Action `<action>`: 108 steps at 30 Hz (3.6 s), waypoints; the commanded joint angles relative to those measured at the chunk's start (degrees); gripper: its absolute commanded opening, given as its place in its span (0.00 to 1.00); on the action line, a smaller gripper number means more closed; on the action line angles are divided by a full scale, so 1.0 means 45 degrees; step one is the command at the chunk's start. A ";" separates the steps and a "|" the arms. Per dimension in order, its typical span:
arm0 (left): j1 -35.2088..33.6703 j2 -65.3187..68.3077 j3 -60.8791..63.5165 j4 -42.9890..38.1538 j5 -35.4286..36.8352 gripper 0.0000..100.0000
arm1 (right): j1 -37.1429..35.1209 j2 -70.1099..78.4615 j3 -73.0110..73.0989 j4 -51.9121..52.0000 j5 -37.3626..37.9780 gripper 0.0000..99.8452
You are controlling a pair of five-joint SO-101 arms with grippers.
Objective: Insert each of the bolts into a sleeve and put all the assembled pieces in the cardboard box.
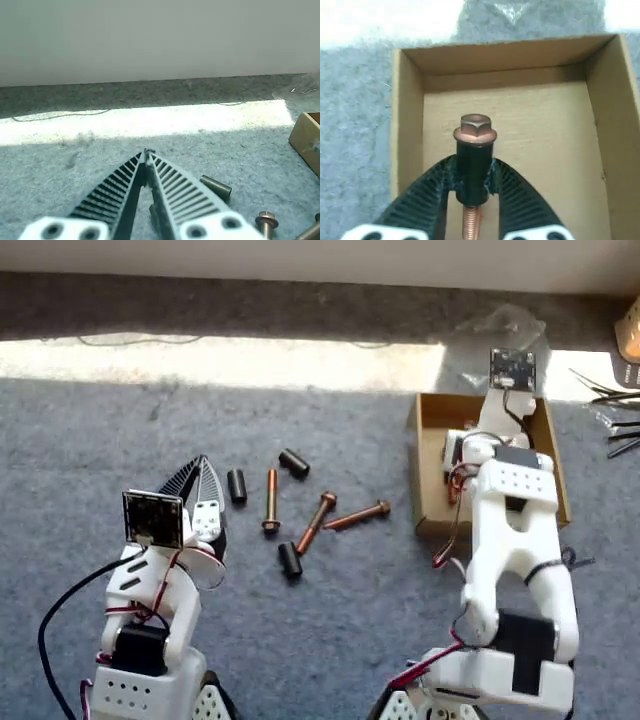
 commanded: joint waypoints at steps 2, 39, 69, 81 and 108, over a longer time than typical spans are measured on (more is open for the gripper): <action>-0.0049 -0.0088 0.0440 0.0000 -0.0117 0.01 | 0.0147 0.2393 -0.2628 0.0557 0.0274 0.00; -0.0049 -0.0088 0.0537 0.0000 -0.0137 0.01 | -0.0752 1.2200 -1.8803 1.2591 0.1895 0.01; -0.1162 -0.0107 0.0440 0.0000 -0.0078 0.01 | -0.2647 0.8215 -1.9487 1.3900 0.1817 0.16; -0.1807 -0.0107 0.0557 -0.0430 -0.0098 0.01 | -0.5792 0.3702 -1.5541 1.3900 0.1817 0.16; -0.2764 -0.0107 0.0557 -0.0371 -0.0059 0.01 | -1.0286 -0.4288 -0.7453 1.3880 -0.0703 0.16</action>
